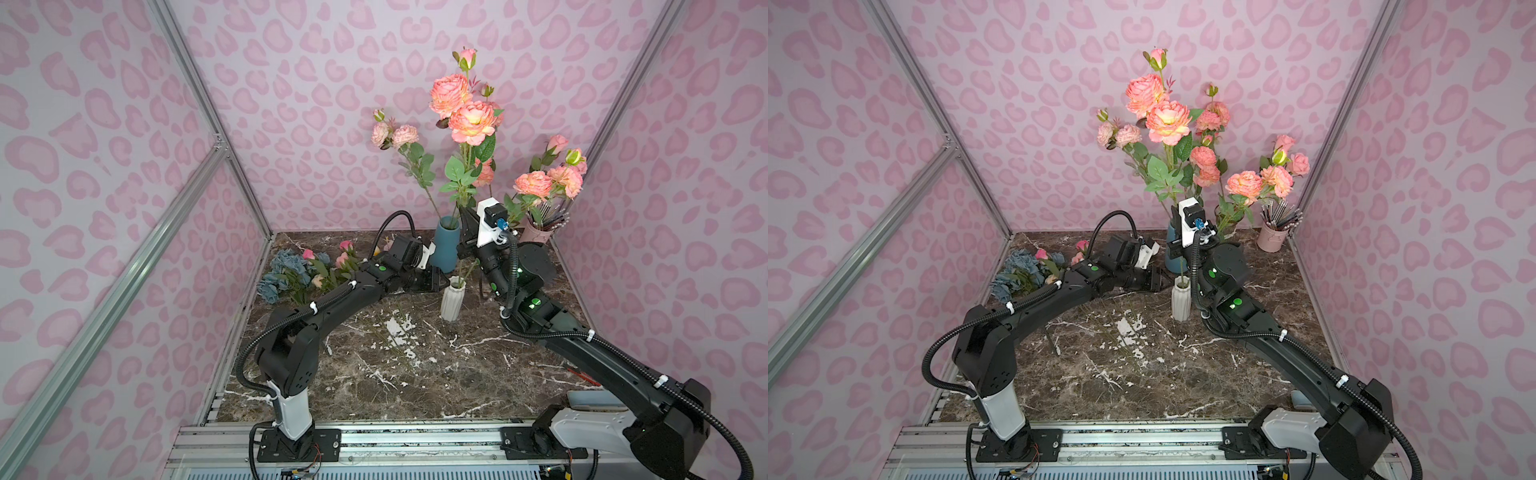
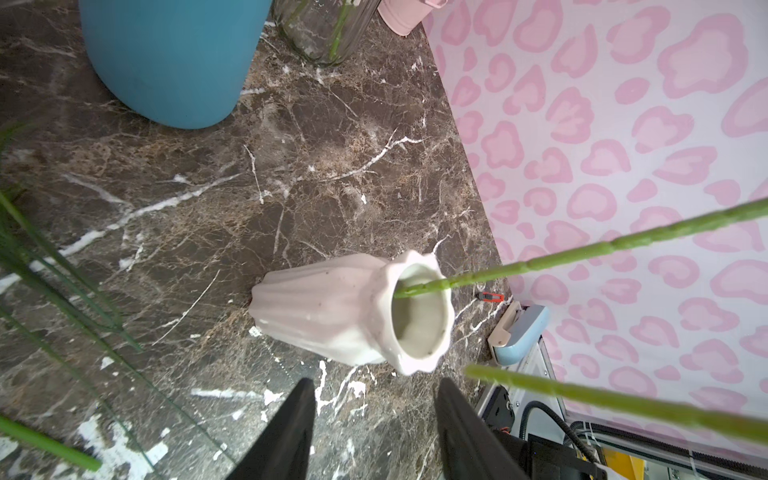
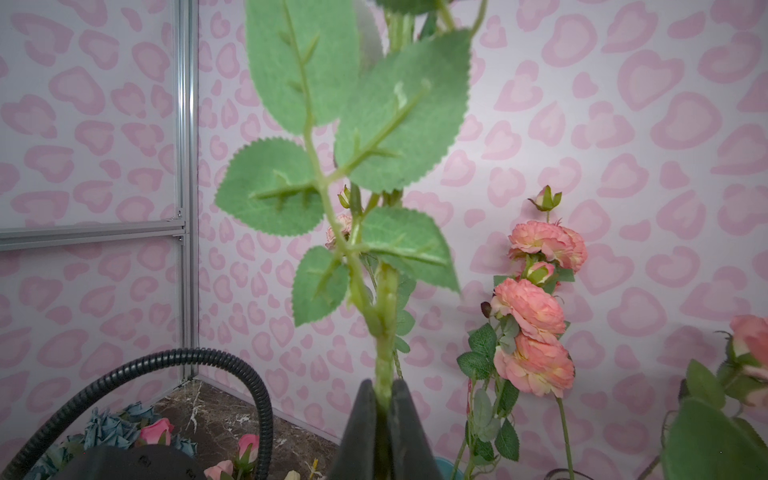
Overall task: Place the pink flowers into the vase
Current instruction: Place the flower in the vase.
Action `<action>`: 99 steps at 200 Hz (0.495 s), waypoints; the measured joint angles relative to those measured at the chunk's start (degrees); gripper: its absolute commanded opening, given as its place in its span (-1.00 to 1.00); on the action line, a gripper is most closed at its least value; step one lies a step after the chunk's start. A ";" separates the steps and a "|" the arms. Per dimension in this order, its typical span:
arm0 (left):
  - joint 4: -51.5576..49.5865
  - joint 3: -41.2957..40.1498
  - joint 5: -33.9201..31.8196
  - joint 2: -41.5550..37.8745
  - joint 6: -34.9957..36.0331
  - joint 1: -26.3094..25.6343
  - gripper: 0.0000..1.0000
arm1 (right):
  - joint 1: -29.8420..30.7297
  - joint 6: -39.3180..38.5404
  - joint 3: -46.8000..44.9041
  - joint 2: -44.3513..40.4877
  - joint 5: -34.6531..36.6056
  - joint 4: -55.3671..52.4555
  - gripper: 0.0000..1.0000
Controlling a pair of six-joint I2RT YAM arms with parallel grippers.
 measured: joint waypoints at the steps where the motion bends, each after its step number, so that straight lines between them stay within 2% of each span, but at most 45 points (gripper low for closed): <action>1: 0.00 0.04 0.00 0.07 -0.02 0.00 0.01 | -0.02 0.09 0.00 0.04 -0.04 0.02 -1.00; 99: 0.11 2.25 0.02 2.99 -0.04 0.00 0.01 | -3.80 2.64 0.00 3.37 -3.76 3.13 -1.00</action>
